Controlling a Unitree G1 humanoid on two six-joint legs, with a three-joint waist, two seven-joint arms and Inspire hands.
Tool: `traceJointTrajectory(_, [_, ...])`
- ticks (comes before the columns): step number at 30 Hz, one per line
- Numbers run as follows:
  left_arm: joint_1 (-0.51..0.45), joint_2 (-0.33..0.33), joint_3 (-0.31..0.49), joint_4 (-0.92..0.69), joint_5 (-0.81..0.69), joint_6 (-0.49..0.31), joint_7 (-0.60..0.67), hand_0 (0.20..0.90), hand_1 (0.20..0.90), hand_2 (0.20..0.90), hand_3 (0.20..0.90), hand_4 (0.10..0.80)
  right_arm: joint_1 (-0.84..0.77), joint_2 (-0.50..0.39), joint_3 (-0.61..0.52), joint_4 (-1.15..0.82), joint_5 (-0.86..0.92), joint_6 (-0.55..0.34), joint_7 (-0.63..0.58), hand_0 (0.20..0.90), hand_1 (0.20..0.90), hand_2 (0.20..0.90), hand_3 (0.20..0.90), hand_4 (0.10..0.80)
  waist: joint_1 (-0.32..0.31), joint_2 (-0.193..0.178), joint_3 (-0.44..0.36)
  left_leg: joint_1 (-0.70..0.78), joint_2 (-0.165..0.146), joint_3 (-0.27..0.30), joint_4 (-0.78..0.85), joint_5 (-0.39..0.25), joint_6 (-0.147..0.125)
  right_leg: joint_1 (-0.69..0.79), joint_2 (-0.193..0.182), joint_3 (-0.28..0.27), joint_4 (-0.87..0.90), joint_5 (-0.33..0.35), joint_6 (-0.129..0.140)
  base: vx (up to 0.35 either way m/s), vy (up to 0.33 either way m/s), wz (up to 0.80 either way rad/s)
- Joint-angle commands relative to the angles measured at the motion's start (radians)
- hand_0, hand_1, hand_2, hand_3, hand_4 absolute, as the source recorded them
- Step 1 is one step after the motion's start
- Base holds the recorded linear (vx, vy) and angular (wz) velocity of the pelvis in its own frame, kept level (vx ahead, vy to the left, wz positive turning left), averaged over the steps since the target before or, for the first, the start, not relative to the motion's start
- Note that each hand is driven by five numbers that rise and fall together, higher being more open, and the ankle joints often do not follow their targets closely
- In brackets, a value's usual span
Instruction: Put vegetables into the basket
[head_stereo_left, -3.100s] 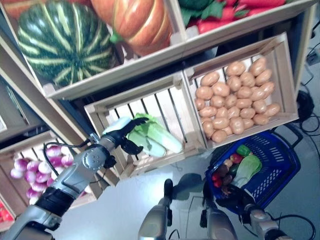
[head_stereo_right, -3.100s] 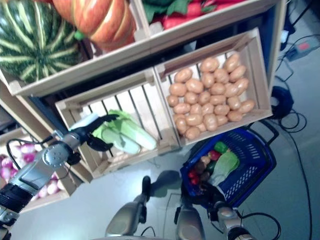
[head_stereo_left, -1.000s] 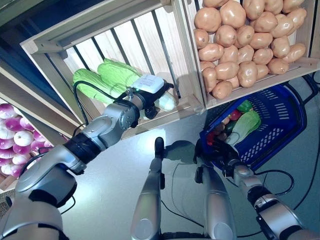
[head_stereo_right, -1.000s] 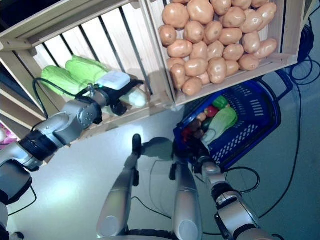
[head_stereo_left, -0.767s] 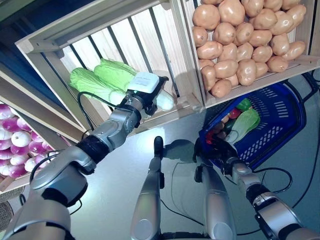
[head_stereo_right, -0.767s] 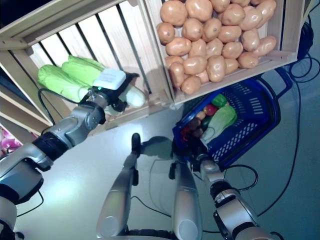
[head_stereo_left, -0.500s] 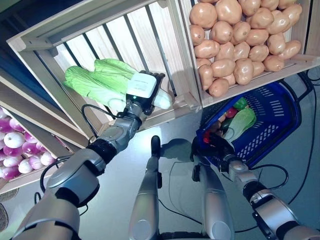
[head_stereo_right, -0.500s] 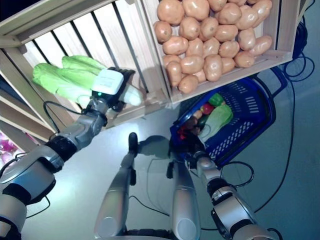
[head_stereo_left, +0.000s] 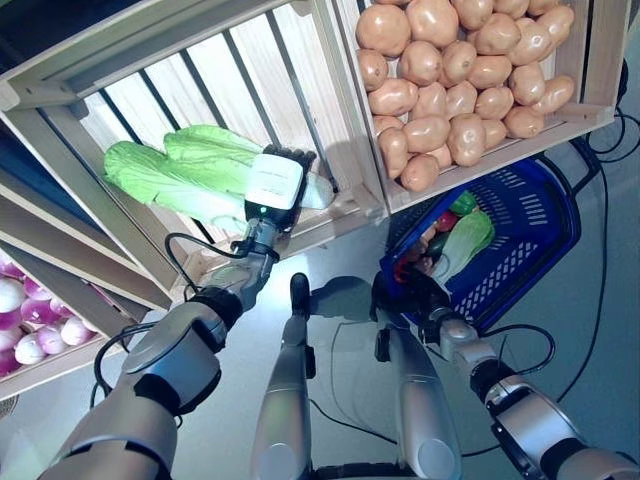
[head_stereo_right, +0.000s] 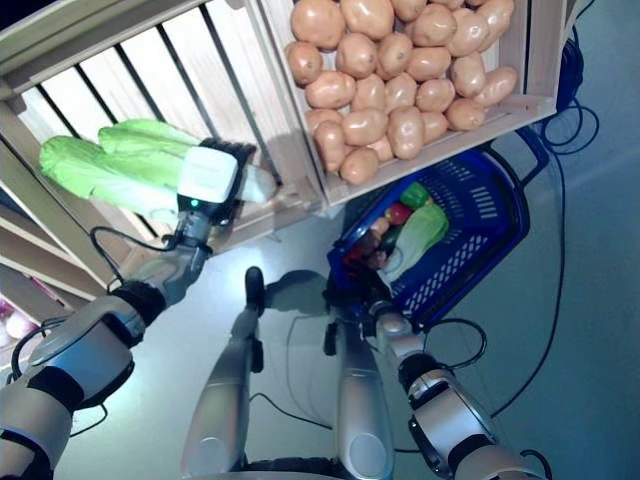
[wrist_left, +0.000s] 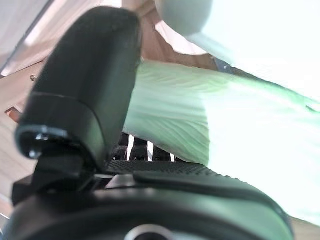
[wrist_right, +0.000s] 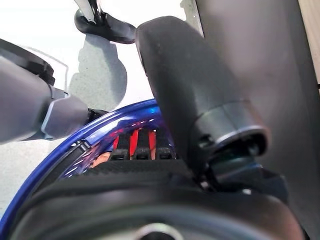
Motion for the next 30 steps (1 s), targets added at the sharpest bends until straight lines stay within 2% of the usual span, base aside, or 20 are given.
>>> traceJointTrajectory(1, [-0.058,-0.012,0.083,0.028,0.014,-0.025,0.088,0.300,0.300,0.300,0.300,0.400,0.003,-0.023,0.025,-0.056,0.028,-0.007,-0.037,0.900,0.900,0.900,0.900,0.800,-0.008,-0.015,-0.002,-0.057,-0.032,0.012,0.061,-0.031,-0.024,0.067,0.028,0.018,-0.070,0.040,0.026,-0.010,0.017,-0.06])
traceJointTrajectory(7, [-0.034,-0.018,0.092,0.015,0.029,0.007,0.090,0.300,0.300,0.300,0.300,0.400,0.013,-0.020,0.022,-0.068,0.026,-0.007,-0.038,0.900,0.900,0.900,0.900,0.800,-0.008,-0.011,-0.002,-0.037,-0.035,0.013,0.061,-0.039,-0.023,0.081,0.027,0.016,-0.066,0.033,0.027,-0.002,0.005,-0.04])
traceJointTrajectory(11, [-0.002,-0.014,0.105,-0.013,0.061,-0.027,0.150,0.300,0.300,0.300,0.300,0.400,0.032,-0.019,0.020,-0.086,0.034,-0.013,-0.047,0.900,0.900,0.900,0.900,0.800,-0.003,-0.007,-0.002,0.019,-0.037,0.009,0.048,-0.047,-0.021,0.132,0.022,0.012,-0.078,0.029,0.029,0.000,0.000,0.00])
traceJointTrajectory(15, [0.048,0.035,0.149,-0.112,0.070,-0.094,0.216,0.300,0.300,0.300,0.300,0.400,0.100,-0.048,-0.008,-0.153,0.109,-0.060,-0.026,0.900,0.900,0.900,0.900,0.800,0.000,0.002,-0.021,0.095,-0.035,0.004,0.031,-0.057,-0.023,0.209,0.014,0.006,-0.102,0.022,0.030,0.075,0.017,-0.02])
traceJointTrajectory(18, [0.146,0.086,0.218,-0.241,0.075,-0.146,0.275,0.300,0.300,0.300,0.300,0.400,0.196,-0.076,-0.051,-0.250,0.119,-0.109,-0.006,0.900,0.900,0.900,0.900,0.800,0.005,0.011,-0.060,0.147,-0.028,0.006,0.008,-0.064,-0.024,0.259,0.007,0.000,-0.131,0.021,0.033,0.132,0.018,-0.04])
traceJointTrajectory(21, [0.322,0.140,0.348,-0.452,0.093,-0.190,0.311,0.300,0.300,0.300,0.300,0.400,0.347,-0.105,-0.102,-0.419,0.108,-0.131,0.015,0.900,0.900,0.900,0.900,0.800,0.019,0.017,-0.110,0.211,-0.019,0.005,-0.033,-0.068,-0.024,0.325,-0.004,-0.010,-0.168,0.020,0.039,0.153,0.005,-0.04])
traceJointTrajectory(24, [0.467,0.162,0.458,-0.614,0.070,-0.239,0.340,0.300,0.300,0.300,0.300,0.400,0.456,-0.117,-0.158,-0.535,0.091,-0.158,0.035,0.900,0.900,0.900,0.900,0.800,0.028,0.020,-0.149,0.265,-0.017,-0.006,-0.061,-0.074,-0.023,0.386,-0.014,-0.022,-0.196,0.016,0.041,0.137,0.000,0.01])
traceJointTrajectory(25, [0.484,0.164,0.470,-0.630,0.068,-0.245,0.340,0.300,0.300,0.300,0.300,0.400,0.467,-0.117,-0.161,-0.546,0.090,-0.159,0.036,0.900,0.900,0.900,0.900,0.800,0.026,0.020,-0.152,0.273,-0.017,-0.008,-0.065,-0.074,-0.024,0.396,-0.014,-0.024,-0.200,0.016,0.041,0.153,0.004,0.03])
traceJointTrajectory(27, [0.621,0.150,0.613,-0.772,0.004,-0.353,0.306,0.300,0.300,0.300,0.300,0.400,0.549,-0.099,-0.228,-0.658,0.059,-0.155,0.047,0.900,0.900,0.900,0.900,0.800,0.032,0.023,-0.188,0.333,-0.016,-0.021,-0.093,-0.077,-0.024,0.461,-0.018,-0.034,-0.227,0.011,0.041,0.190,0.010,0.09])
traceJointTrajectory(28, [0.639,0.149,0.629,-0.790,0.001,-0.356,0.298,0.300,0.300,0.300,0.300,0.400,0.559,-0.099,-0.230,-0.670,0.056,-0.156,0.047,0.900,0.900,0.900,0.900,0.800,0.030,0.024,-0.190,0.343,-0.016,-0.022,-0.098,-0.077,-0.024,0.472,-0.018,-0.035,-0.233,0.012,0.041,0.238,0.008,0.14])
traceJointTrajectory(29, [0.728,0.131,0.705,-0.863,-0.008,-0.369,0.274,0.300,0.300,0.300,0.300,0.400,0.618,-0.086,-0.281,-0.741,0.044,-0.154,0.079,0.900,0.900,0.900,0.900,0.800,0.033,0.026,-0.219,0.380,-0.015,-0.026,-0.121,-0.075,-0.025,0.515,-0.021,-0.041,-0.257,0.013,0.044,0.212,0.000,0.10])
traceJointTrajectory(30, [0.760,0.127,0.733,-0.893,-0.024,-0.378,0.261,0.300,0.300,0.300,0.300,0.400,0.644,-0.086,-0.296,-0.773,0.040,-0.153,0.090,0.900,0.900,0.900,0.900,0.800,0.035,0.026,-0.231,0.394,-0.014,-0.026,-0.130,-0.074,-0.025,0.531,-0.021,-0.043,-0.267,0.014,0.045,0.243,-0.003,0.15])
